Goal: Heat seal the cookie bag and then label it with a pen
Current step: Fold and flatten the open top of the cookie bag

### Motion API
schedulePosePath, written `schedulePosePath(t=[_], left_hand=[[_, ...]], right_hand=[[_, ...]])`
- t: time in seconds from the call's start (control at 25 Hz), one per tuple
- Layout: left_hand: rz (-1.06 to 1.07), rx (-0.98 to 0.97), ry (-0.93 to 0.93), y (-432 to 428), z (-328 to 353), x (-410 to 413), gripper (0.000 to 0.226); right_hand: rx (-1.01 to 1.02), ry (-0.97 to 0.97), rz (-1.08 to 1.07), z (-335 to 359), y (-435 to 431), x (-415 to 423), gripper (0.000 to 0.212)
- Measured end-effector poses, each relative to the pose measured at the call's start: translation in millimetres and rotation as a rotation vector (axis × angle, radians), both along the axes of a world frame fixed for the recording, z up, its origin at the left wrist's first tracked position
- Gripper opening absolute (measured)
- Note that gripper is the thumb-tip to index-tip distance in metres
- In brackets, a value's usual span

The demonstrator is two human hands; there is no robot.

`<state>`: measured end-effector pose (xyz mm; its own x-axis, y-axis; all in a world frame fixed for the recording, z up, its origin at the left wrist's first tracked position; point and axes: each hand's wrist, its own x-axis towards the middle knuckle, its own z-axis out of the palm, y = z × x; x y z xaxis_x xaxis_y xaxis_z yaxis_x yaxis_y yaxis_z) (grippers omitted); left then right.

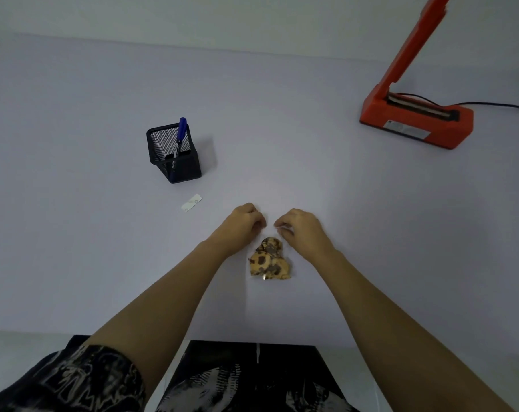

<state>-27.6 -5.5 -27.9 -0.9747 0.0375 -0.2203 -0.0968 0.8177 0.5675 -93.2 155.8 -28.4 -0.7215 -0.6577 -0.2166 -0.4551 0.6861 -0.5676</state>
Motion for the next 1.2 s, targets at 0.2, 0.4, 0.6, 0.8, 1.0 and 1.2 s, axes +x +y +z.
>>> schedulePosePath(t=[0.2, 0.4, 0.6, 0.8, 1.0, 1.2], left_hand=[[-0.042, -0.066, -0.124, -7, 9, -15, 0.045], [-0.099, -0.079, -0.166, -16, 10, -24, 0.066], [-0.162, -0.099, -0.216, -23, 11, -41, 0.089], [-0.22, -0.184, -0.223, -25, 10, -56, 0.109], [-0.255, -0.271, -0.197, -22, 9, -60, 0.115], [-0.238, -0.128, -0.076, -27, 8, -44, 0.091]], right_hand=[[0.026, -0.035, 0.039, 1, 0, -10, 0.029], [0.064, -0.05, 0.068, 4, 1, -24, 0.053], [0.198, -0.003, 0.106, 8, -2, -40, 0.083], [0.289, -0.015, 0.113, 10, -12, -52, 0.104], [0.335, -0.006, 0.131, 11, -16, -52, 0.109], [0.187, 0.045, 0.11, 9, -1, -39, 0.087]])
